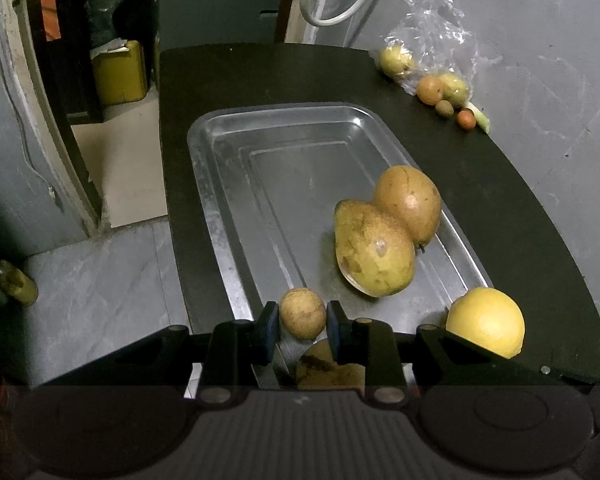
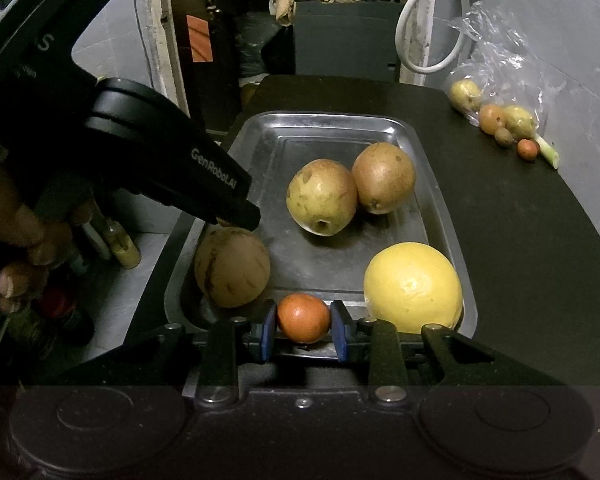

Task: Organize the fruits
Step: 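Carry both fruits over the tray and open both tools to drop them in, then withdraw both tools from the tray back toward the plastic bag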

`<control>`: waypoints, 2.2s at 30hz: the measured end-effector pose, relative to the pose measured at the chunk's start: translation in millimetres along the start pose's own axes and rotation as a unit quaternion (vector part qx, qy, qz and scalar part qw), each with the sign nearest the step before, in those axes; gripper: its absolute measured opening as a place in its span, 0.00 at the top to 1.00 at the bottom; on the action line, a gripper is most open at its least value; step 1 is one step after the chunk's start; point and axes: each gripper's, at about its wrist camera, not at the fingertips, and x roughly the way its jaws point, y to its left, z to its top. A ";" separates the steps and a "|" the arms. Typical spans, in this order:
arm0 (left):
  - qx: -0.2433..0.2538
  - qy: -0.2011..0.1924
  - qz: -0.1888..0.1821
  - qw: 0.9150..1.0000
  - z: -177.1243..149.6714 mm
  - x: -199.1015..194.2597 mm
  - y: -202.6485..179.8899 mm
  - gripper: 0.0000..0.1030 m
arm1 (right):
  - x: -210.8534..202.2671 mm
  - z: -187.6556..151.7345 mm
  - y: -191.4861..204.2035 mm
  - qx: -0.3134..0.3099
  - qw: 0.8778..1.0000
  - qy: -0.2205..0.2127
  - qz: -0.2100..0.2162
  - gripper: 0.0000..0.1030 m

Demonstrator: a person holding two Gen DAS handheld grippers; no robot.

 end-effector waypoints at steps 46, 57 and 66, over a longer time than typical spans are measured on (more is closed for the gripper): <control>-0.043 0.001 0.013 0.999 -85.8 -84.0 12.0 0.01 | -65.4 -4.1 -31.8 0.062 0.996 0.046 -0.052 0.01; -0.032 -0.016 -0.012 0.999 -60.3 -83.6 -0.9 0.01 | -83.0 3.2 -50.8 0.059 0.991 0.047 -0.111 0.01; -0.025 -0.033 -0.001 0.999 -37.0 -83.7 -6.9 0.01 | -89.6 28.4 -67.3 0.056 0.989 0.030 -0.134 0.01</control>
